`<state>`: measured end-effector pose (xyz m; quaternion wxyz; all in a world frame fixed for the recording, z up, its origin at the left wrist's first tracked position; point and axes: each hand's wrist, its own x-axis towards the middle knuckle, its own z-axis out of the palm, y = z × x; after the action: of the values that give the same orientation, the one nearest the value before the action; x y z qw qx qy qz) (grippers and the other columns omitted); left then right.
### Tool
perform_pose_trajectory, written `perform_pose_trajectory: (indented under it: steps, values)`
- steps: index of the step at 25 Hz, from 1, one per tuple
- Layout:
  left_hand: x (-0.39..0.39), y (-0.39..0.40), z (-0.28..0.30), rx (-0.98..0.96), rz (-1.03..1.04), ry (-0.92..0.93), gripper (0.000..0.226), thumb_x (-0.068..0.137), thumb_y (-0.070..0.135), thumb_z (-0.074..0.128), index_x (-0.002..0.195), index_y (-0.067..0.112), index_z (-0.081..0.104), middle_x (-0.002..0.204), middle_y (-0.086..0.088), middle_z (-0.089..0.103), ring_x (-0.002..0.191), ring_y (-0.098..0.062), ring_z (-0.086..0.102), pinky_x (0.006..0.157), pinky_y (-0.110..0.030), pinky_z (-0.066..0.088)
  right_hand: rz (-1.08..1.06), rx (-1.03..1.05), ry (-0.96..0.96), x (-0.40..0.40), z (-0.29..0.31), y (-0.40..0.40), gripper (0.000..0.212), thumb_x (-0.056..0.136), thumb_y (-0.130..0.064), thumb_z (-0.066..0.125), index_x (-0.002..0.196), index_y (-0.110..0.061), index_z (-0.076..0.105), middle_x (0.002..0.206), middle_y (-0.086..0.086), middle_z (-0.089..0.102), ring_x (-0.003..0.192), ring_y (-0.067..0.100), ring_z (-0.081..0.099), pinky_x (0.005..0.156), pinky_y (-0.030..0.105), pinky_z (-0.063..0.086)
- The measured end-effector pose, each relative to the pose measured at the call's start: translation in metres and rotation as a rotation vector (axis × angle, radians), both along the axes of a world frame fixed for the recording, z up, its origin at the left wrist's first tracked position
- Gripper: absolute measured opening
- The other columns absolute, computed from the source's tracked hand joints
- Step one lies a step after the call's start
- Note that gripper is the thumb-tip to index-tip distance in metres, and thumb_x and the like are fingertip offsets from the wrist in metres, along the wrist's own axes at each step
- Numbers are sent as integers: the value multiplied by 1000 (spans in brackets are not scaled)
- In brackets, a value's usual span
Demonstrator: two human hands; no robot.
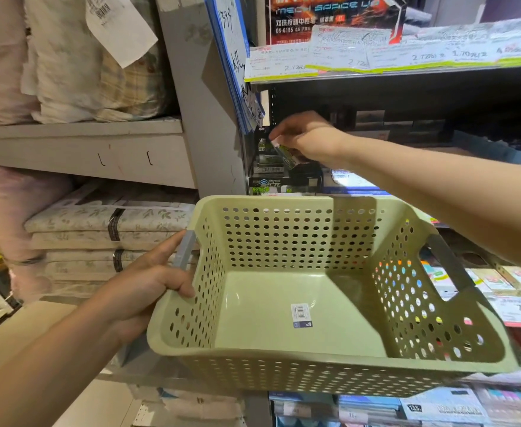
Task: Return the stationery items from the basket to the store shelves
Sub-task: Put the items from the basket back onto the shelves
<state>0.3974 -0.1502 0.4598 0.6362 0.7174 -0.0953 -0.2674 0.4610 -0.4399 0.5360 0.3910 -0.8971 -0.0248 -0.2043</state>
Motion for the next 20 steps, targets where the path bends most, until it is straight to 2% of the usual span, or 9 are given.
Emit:
perform_pose_trajectory:
  steps: [2,5,7,11,14,17,20]
  values:
    - [1,1,0,-3,-1,3,79,70,-22,44,102,48,60,91,-21,69,91,-44,62,72,-50,50,51,-54,24,10,-3,4,23,86,-5,62,110,-3,64,101,10,66,87,14,59,65,8,46]
    - [2,3,-1,-5,-3,11,80,69,-22,44,105,48,59,97,-22,69,94,-44,62,71,-50,50,59,-221,79,20,-7,9,27,80,-12,71,106,-5,67,105,10,68,87,15,60,69,14,47]
    - [3,3,-2,-11,-2,19,81,68,-22,44,107,47,59,98,-22,68,94,-44,62,71,-50,51,31,-307,96,24,-10,11,25,83,-14,68,106,-6,69,107,9,68,87,14,59,72,19,47]
    - [3,4,-3,-30,10,47,84,59,-19,48,107,48,57,107,-25,65,99,-46,60,74,-54,50,16,-349,77,28,-13,13,22,87,-14,63,106,-5,69,108,10,68,85,13,57,76,22,44]
    - [4,4,-3,-37,10,48,82,63,-20,46,107,48,57,107,-25,66,98,-47,60,75,-54,50,0,-376,87,28,-13,14,23,87,-18,63,107,-7,69,108,9,68,86,15,58,77,22,44]
    - [7,4,-5,-31,15,44,90,58,-18,48,120,47,53,107,-25,66,97,-46,61,73,-53,51,42,-395,176,24,-10,10,27,88,-24,62,110,-9,68,109,8,68,94,21,62,81,25,48]
    - [9,5,-7,-33,13,43,98,53,-15,50,129,47,48,107,-26,66,97,-47,61,72,-52,51,109,-374,281,18,-4,6,28,89,-23,60,115,-15,66,110,-1,65,98,14,58,86,23,44]
